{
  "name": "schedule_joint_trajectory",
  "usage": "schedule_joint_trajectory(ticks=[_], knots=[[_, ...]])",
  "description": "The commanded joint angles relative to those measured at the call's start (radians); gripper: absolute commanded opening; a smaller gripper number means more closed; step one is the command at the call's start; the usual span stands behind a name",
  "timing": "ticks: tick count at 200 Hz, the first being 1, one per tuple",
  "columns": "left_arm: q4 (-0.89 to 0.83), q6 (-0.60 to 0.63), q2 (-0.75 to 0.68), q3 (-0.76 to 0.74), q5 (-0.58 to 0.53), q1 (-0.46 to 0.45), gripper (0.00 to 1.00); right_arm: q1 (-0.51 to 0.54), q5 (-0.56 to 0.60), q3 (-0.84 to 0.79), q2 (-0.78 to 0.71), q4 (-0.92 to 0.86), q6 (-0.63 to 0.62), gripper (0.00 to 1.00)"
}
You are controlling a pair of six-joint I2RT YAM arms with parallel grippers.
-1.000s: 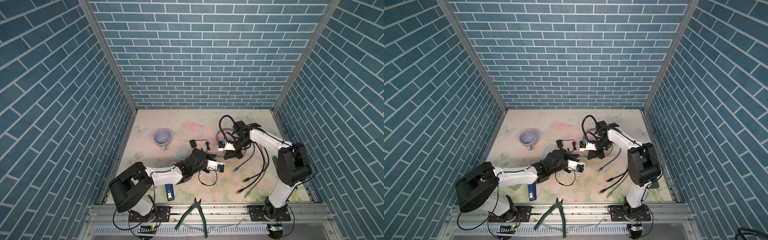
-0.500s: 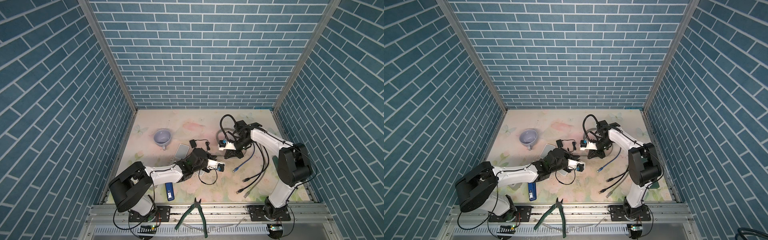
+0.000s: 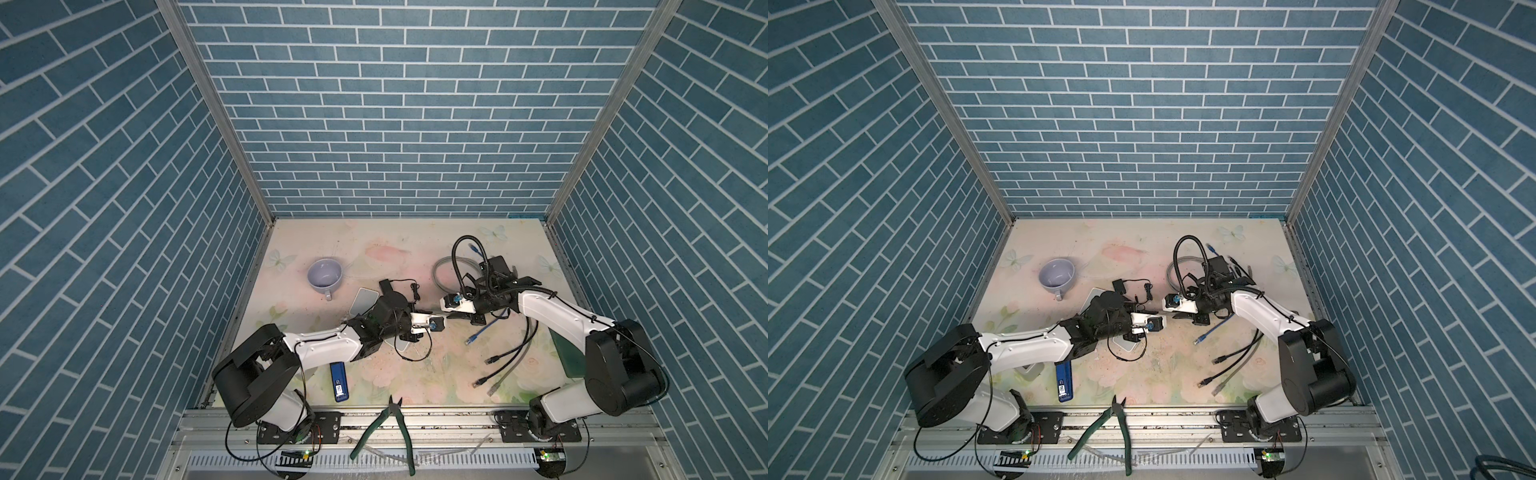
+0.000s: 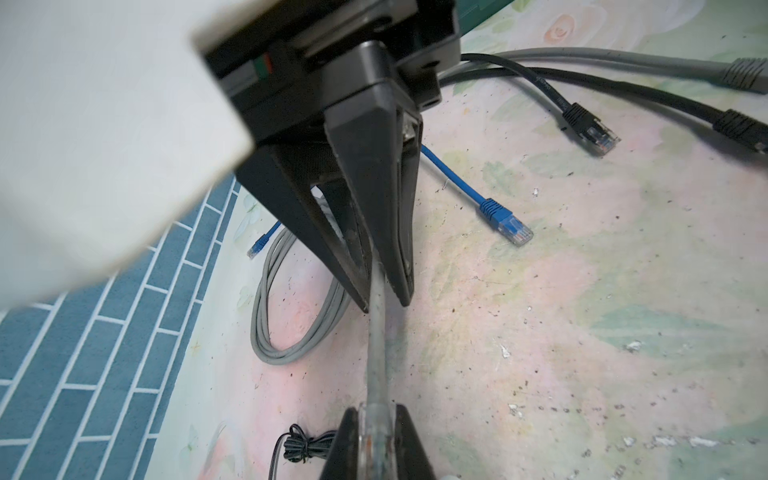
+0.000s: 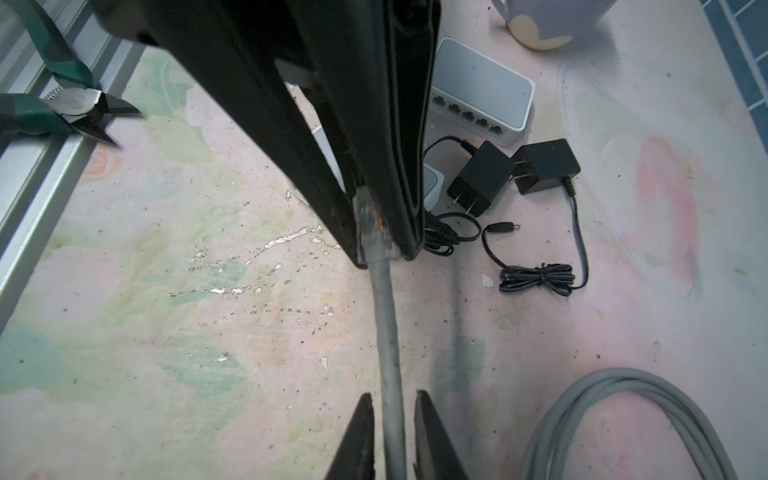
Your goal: Insert the plug into the switch port
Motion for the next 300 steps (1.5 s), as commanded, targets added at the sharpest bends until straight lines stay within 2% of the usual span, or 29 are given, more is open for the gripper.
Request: schedule_joint_trajectory(ticks=[1, 37, 93, 122, 177, 231, 300], knots=[[0.019, -0.056, -0.022, -0.008, 0.043, 0.007, 0.15, -0.003, -0.063, -0.069, -0.048, 0.165, 0.033, 0.20], [0.019, -0.074, -0.021, -0.008, 0.055, 0.008, 0.15, -0.001, -0.114, -0.154, -0.095, 0.290, 0.045, 0.20], [0.015, -0.084, -0.020, -0.005, 0.060, 0.008, 0.15, 0.005, -0.185, -0.173, -0.103, 0.321, 0.047, 0.18], [0.022, -0.090, -0.016, -0.003, 0.062, 0.008, 0.15, 0.014, -0.193, -0.174, -0.094, 0.329, 0.051, 0.15], [0.030, -0.096, -0.010, 0.000, 0.075, 0.008, 0.16, 0.036, -0.194, -0.168, -0.070, 0.374, 0.076, 0.14], [0.034, -0.099, 0.002, 0.000, 0.076, 0.008, 0.16, 0.061, -0.202, -0.154, -0.057, 0.399, 0.091, 0.20], [0.036, -0.105, 0.015, -0.006, 0.069, 0.010, 0.16, 0.071, -0.216, -0.154, -0.083, 0.395, 0.097, 0.20]])
